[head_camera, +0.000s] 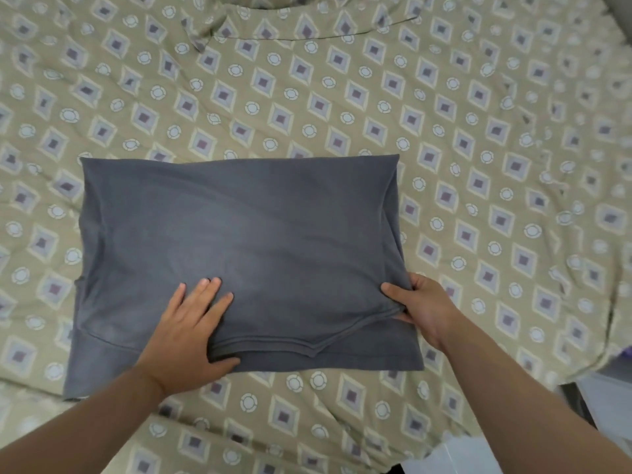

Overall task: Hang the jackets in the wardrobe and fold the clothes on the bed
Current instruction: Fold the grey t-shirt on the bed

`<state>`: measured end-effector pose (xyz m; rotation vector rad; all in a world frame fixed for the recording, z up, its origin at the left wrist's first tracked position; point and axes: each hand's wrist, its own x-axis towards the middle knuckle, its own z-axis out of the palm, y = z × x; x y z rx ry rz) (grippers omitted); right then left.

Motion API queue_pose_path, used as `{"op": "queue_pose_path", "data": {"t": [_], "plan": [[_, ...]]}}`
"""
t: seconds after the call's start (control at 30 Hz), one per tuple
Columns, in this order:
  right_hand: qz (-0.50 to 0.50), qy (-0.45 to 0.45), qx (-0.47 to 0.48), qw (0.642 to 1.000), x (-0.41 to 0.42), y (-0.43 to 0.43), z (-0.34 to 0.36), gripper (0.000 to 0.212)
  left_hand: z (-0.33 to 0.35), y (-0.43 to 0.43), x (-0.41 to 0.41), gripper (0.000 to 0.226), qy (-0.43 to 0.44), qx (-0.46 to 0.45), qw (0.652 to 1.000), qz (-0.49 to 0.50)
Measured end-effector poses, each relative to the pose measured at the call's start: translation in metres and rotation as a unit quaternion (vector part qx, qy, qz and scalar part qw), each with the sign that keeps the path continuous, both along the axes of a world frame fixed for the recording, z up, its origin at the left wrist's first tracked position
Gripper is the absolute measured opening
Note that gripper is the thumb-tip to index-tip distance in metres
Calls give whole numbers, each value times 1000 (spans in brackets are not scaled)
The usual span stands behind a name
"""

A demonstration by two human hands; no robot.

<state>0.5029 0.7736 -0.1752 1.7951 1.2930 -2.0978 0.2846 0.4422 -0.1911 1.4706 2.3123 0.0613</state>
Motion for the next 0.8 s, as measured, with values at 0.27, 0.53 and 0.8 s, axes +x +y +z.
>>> {"op": "queue_pose_path", "data": {"t": [0.27, 0.53, 0.8], "plan": [[-56, 42, -69, 995, 5, -8, 3, 29, 17, 1, -1, 65, 5, 5, 1000, -30], [27, -86, 66, 994, 2, -16, 8, 19, 55, -21, -8, 53, -97, -2, 995, 14], [76, -132, 220, 963, -11, -23, 14, 72, 21, 72, 22, 91, -37, -49, 998, 34]]}}
